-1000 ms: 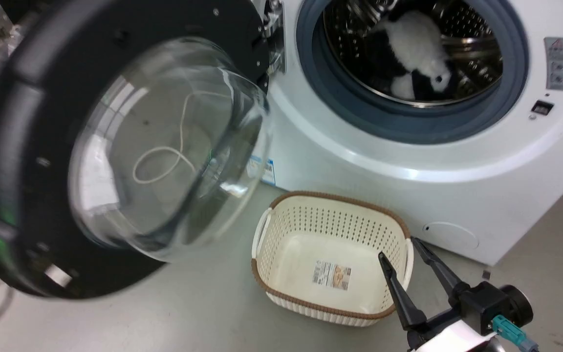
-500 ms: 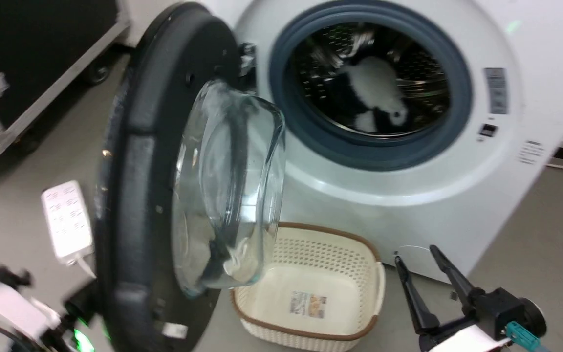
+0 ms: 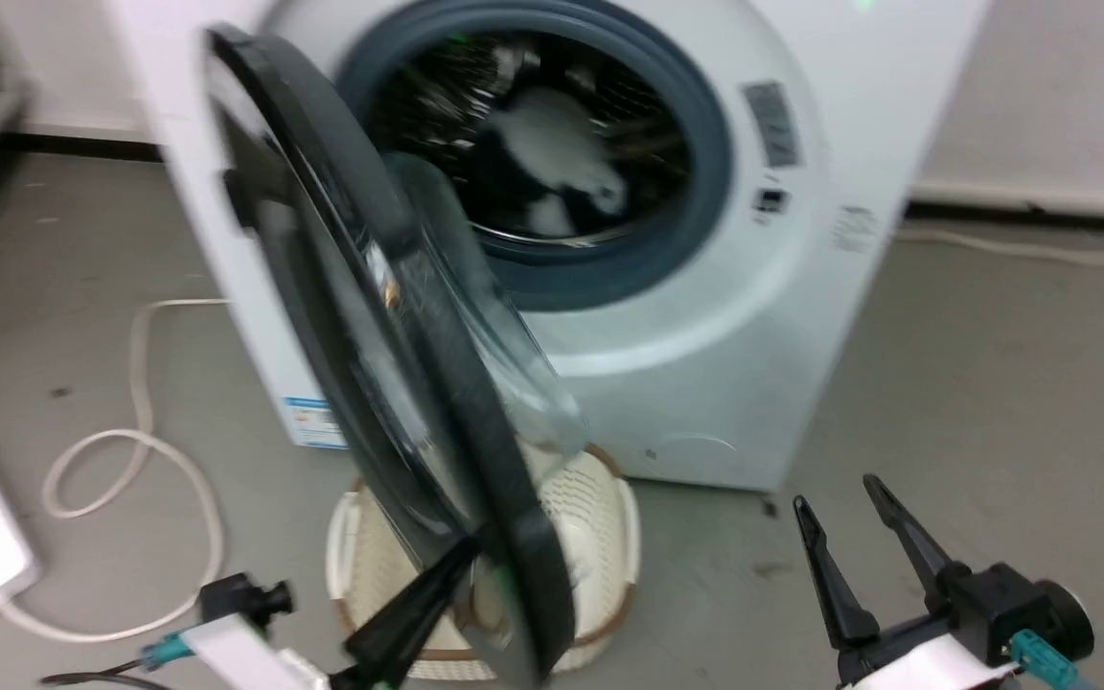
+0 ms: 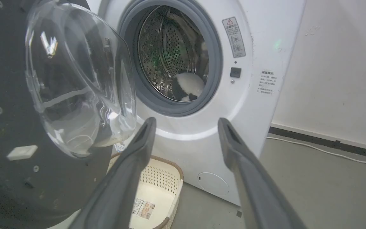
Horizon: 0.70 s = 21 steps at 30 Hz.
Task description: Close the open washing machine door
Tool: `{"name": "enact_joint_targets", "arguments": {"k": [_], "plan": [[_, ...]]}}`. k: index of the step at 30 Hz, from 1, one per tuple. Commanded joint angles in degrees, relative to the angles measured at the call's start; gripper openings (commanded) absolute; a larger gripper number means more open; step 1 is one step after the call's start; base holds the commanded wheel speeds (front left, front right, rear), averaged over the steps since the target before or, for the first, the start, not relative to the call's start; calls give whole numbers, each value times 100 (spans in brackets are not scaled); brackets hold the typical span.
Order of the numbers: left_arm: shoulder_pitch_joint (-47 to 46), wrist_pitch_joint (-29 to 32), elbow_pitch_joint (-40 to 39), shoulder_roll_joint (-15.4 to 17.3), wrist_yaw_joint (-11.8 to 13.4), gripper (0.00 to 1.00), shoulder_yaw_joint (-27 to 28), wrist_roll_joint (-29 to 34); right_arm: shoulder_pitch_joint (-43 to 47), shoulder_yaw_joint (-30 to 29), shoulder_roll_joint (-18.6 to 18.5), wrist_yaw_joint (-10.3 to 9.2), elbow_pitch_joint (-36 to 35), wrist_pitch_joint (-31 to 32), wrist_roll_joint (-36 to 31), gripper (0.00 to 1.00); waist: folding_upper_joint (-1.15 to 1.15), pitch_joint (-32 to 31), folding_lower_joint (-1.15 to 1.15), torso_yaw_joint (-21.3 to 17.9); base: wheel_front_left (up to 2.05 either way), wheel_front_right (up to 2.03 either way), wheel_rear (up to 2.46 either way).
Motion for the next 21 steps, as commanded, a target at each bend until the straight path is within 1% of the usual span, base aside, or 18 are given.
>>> {"name": "enact_joint_targets", "arguments": {"k": [1, 7, 10, 12, 16, 19, 21], "plan": [[-118, -248, -14, -3, -107, 0, -282, -126, -85, 9, -13, 5, -69, -25, -14, 100, 0, 379, 0, -554, 0, 0, 0], [-805, -1166, 301, -3, -288, 0, -1000, -305, -309, 72, -3, 5, -74, -25, 76, 100, 0, 817, 0, -1339, 0, 0, 0], [-1282, -1736, 627, -3, -333, 0, -1254, -354, -391, 64, 13, 5, -77, -25, 146, 100, 0, 1008, 0, -1684, 0, 0, 0], [-1660, -2159, 915, -3, -332, 0, -1377, -252, -435, 87, 24, 5, -87, -25, 178, 100, 0, 1114, 0, -1890, 0, 0, 0], [-2440, -2987, 1486, -3, -331, 0, -1563, -236, -485, 79, 42, 5, -74, -25, 244, 100, 0, 1242, 0, -2166, 0, 0, 0], [-2889, -3563, 1930, -3, -390, 0, -1603, -370, -482, 89, 51, 5, -23, -25, 260, 100, 0, 1212, 0, -2263, 0, 0, 0], [-3079, -3829, 2184, -4, -441, 0, -1646, -489, -470, 97, 55, 5, -7, -25, 265, 100, 0, 1170, 0, -2287, 0, 0, 0]]}}
